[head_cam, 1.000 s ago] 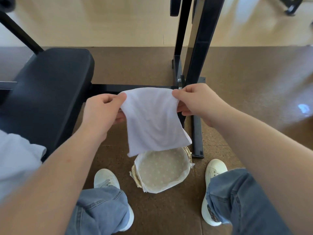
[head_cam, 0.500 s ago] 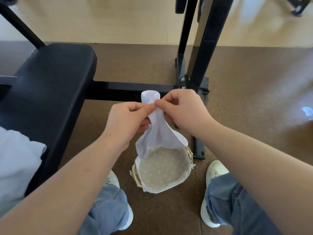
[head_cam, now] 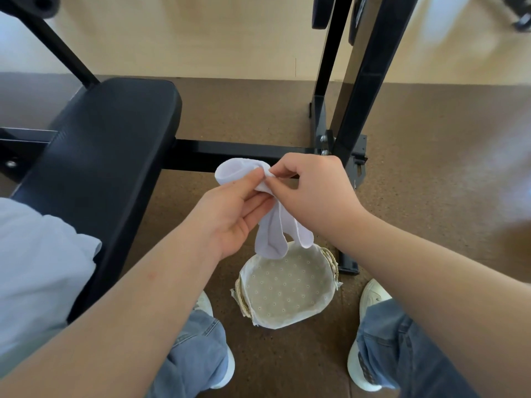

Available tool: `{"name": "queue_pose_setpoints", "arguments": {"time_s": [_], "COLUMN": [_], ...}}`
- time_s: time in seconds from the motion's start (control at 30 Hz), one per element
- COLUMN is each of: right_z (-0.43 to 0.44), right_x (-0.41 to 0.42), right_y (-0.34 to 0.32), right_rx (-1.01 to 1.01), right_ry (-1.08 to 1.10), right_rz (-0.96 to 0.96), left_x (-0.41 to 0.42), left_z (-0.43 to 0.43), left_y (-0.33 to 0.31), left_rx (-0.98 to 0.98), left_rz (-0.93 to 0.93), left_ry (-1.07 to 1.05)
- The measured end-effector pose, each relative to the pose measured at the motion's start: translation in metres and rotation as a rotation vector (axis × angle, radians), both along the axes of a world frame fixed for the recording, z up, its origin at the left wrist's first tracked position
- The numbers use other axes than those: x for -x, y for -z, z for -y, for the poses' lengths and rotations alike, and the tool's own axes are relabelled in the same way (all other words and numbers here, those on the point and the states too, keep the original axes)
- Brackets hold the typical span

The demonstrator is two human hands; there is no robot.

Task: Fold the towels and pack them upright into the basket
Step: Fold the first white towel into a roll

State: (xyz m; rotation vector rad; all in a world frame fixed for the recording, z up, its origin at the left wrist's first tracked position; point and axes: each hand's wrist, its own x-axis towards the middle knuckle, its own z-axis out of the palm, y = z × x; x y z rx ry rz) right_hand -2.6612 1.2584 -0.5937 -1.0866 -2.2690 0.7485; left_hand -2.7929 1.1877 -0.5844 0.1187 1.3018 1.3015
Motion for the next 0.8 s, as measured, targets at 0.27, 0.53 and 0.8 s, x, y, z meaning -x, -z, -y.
{"name": "queue_pose_setpoints", "arguments": {"time_s": [0.27, 0.53, 0.8], "right_z": [-0.005, 0.002, -0.006], "right_x": [0.003, 0.011, 0.006], "right_y": [0.001, 0.008, 0.012], "right_rx": [-0.032, -0.188, -0.149], "right_ry": [0.087, -0.028, -0.115], "right_rz": [-0.043, 0.06, 0.192], "left_x": [0.001, -0.001, 0.003], "left_z": [-0.002, -0.001, 0.001], "left_y": [-0.002, -0.001, 0.0], "left_rx": [0.03, 0.011, 0.063], "left_rz": [-0.006, 0.023, -0.103], "left_ry": [-0.062, -0.063, 0.009]}}
